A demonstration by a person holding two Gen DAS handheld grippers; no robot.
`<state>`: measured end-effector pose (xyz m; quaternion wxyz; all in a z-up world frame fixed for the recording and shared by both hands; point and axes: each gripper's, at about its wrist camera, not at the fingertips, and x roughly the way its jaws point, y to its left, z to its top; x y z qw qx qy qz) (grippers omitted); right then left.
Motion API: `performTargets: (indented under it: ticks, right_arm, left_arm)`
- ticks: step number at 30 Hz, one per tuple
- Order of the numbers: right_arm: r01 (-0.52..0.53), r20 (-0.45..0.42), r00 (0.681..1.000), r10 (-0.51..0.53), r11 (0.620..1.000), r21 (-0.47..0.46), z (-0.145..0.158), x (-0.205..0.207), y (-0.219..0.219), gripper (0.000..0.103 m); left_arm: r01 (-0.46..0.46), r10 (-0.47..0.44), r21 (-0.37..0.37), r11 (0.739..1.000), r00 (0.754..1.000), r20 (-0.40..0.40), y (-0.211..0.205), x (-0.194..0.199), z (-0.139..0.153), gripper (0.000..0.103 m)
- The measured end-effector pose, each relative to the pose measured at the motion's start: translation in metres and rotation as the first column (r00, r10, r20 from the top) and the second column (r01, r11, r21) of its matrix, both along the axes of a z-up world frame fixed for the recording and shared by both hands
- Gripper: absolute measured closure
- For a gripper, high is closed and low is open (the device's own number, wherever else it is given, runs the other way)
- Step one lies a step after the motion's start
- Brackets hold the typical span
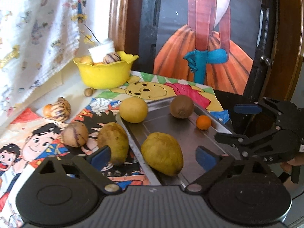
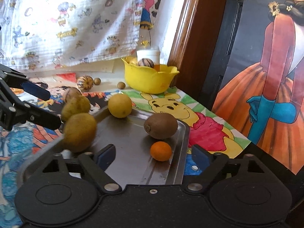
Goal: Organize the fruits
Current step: 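Withdraw both open tools from the tray toward the remaining fruits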
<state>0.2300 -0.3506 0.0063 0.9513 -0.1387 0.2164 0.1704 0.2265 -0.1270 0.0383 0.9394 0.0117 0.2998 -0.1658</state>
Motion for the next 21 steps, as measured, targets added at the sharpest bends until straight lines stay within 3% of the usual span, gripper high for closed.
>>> performTargets:
  ticks: [8,21]
  right_arm:
    - [-0.005,0.033,0.999,0.004,1.0,0.025,0.019,-0.036,0.008,0.001]
    - [0.009,0.035,0.999,-0.012,0.997,0.077,0.037,-0.103,0.023,0.001]
  left_arm:
    - [-0.044,0.044,-0.011,0.999,0.998,0.038,0.018,-0.03,0.018,0.001]
    - [-0.108,0.109,-0.009,0.994,0.993,0.051,0.048,-0.094,0.026,0.0]
